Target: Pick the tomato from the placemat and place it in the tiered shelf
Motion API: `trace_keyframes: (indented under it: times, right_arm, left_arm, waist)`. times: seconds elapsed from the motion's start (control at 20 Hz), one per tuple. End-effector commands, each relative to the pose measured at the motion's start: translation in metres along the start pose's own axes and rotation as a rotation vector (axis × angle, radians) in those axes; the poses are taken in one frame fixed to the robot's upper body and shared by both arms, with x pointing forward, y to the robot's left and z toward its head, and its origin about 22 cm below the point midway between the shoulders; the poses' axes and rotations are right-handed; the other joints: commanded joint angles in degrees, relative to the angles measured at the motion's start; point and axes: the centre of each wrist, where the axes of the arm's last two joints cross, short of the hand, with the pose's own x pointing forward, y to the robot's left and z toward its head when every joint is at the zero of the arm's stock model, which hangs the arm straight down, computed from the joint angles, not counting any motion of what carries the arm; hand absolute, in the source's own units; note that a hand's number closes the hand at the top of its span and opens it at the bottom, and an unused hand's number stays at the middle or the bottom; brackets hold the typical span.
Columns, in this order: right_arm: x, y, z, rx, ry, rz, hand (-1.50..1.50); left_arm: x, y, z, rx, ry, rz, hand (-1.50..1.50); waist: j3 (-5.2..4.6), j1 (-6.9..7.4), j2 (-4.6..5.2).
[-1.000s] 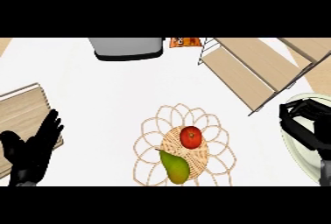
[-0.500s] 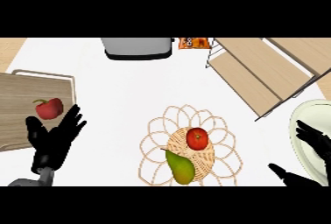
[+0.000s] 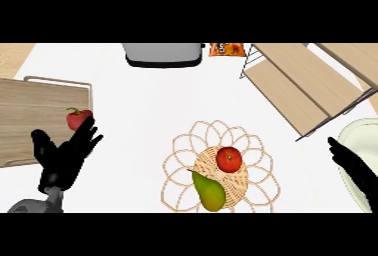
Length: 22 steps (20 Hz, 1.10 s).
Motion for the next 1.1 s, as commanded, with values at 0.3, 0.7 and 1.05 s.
trace_keyframes:
  times: [0.3, 0.7, 1.05]
  right_arm:
    - [0.073, 0.046, -0.023, -0.083, 0.193, 0.122, -1.5]
    - [0.076, 0.091, -0.066, -0.018, 0.34, 0.249, -1.5]
    - [0.074, 0.132, -0.082, 0.038, 0.412, 0.344, -1.5]
  left_arm:
    - [-0.009, 0.005, -0.005, 0.035, 0.06, -0.027, 0.0]
    - [-0.004, 0.005, -0.004, 0.03, 0.072, -0.028, 0.0]
    - [-0.01, -0.003, -0.005, 0.044, 0.065, -0.008, 0.0]
  waist:
    - [-0.47, 1.38, 0.52]
    - [-0.33, 0.85, 0.4]
    - [-0.33, 0.67, 0.45]
